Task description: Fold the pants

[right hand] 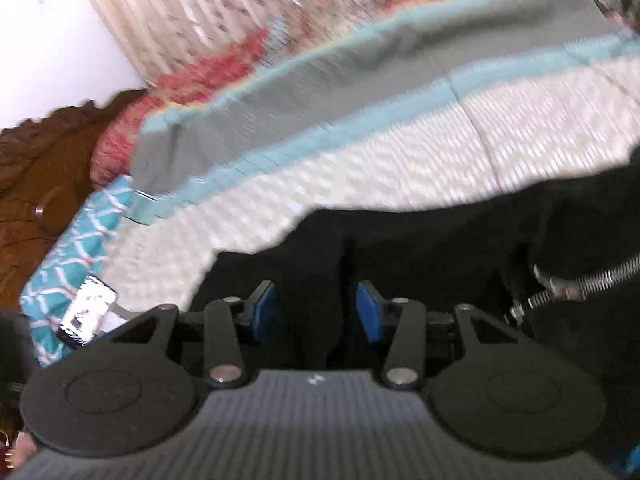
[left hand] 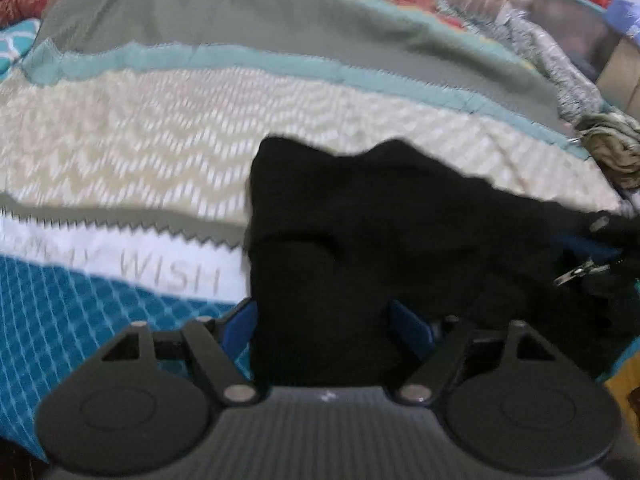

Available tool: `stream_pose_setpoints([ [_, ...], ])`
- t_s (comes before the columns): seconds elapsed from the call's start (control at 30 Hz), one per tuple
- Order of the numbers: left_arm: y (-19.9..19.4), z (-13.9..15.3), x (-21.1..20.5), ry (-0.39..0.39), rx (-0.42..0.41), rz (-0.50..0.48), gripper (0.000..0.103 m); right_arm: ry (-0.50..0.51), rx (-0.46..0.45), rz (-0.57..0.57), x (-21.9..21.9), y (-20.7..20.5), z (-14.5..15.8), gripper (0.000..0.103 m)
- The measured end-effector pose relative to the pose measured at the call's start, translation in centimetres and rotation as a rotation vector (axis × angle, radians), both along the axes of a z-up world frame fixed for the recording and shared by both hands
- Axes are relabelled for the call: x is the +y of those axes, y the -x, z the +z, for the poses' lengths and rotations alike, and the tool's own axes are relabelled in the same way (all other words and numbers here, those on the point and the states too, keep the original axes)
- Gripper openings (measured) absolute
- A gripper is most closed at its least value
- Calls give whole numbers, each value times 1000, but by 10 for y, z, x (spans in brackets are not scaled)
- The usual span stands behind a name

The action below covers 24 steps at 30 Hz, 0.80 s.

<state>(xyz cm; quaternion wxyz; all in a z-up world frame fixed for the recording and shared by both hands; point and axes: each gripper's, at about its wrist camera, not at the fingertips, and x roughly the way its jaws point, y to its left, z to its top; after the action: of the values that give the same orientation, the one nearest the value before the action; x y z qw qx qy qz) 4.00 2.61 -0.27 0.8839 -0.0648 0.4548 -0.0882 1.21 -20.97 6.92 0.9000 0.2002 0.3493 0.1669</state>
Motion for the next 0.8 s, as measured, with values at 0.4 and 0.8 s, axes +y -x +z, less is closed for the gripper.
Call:
stream_pose_setpoints([
  [0.4,-1,-2,-13,-82,-8,-1,82,101,105,155,29,-18,-48,47],
  [0.8,12,72,-6,-42,-144,21,80,16,-147,-192,-107,43,9,58],
])
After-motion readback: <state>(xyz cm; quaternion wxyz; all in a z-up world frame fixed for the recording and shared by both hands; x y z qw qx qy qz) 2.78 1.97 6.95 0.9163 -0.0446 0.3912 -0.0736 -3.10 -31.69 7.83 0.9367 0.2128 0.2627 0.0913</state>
